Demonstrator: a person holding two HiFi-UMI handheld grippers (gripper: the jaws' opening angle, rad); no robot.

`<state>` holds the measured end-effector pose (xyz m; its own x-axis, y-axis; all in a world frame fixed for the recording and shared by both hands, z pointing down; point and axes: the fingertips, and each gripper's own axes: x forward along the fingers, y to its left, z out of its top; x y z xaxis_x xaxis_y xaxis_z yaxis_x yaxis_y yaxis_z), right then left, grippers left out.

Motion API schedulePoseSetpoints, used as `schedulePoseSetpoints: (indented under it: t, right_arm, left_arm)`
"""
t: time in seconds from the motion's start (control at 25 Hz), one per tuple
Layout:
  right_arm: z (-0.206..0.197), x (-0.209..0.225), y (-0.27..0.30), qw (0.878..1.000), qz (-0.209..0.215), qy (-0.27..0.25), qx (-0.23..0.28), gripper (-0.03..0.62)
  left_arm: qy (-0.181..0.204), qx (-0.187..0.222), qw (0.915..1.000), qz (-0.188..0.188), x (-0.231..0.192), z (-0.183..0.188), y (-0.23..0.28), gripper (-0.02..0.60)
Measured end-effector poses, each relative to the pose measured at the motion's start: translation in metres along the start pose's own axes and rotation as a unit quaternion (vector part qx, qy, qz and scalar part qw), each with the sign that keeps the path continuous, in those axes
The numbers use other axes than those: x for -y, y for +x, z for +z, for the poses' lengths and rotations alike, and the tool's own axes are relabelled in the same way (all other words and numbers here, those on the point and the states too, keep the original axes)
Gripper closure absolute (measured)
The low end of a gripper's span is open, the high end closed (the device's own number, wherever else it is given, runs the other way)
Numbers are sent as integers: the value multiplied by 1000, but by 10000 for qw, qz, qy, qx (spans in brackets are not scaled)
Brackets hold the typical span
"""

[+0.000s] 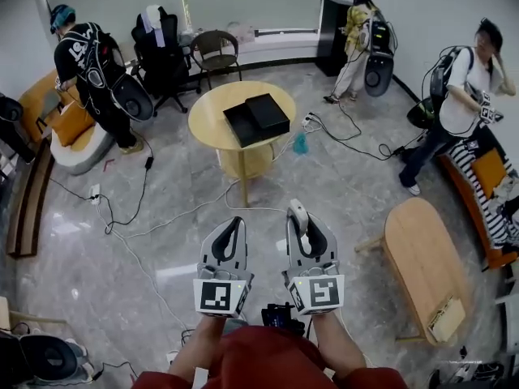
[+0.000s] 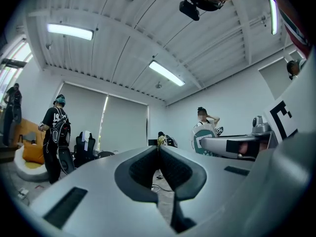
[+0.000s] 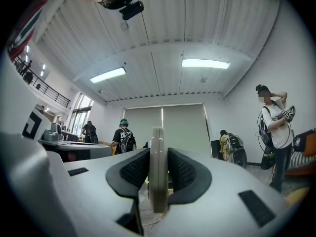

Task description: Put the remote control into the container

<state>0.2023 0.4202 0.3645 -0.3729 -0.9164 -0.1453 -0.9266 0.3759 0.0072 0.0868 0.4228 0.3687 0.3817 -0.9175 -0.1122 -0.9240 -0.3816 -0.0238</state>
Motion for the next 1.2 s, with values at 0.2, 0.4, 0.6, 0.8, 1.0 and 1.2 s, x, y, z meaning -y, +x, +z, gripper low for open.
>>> schedulePoseSetpoints:
  t: [0.2,0.4,0.6,0.8,1.0,1.2]
  right_arm:
    - [-4,24,-13,9999,-90,32,-106,477]
    - [-7,44,-7,9997,-197,6,-167,477]
    - [-13,51,15,9994,-283,-81,-202,477]
    - [-16,49,53,9993,-262,-176,-220,477]
    - [-23,34,98,9992,-215,-224,-270,477]
    - [-23,23,142,9991,-253,-240,-253,477]
  left_arm:
    - [-34,-51,9999,-105,23,-5,12,561]
    - [-117,-45,9997,-205,29,-12,33,561]
    - [-161,-7,9996,-231,15,-19,58,561]
    - [-247,17,9994,-251,-11,-24,86,561]
    - [-317,11,9992,-234,-51,-29,109,561]
    - [-342,32,9990,-275,-89,-30,134,561]
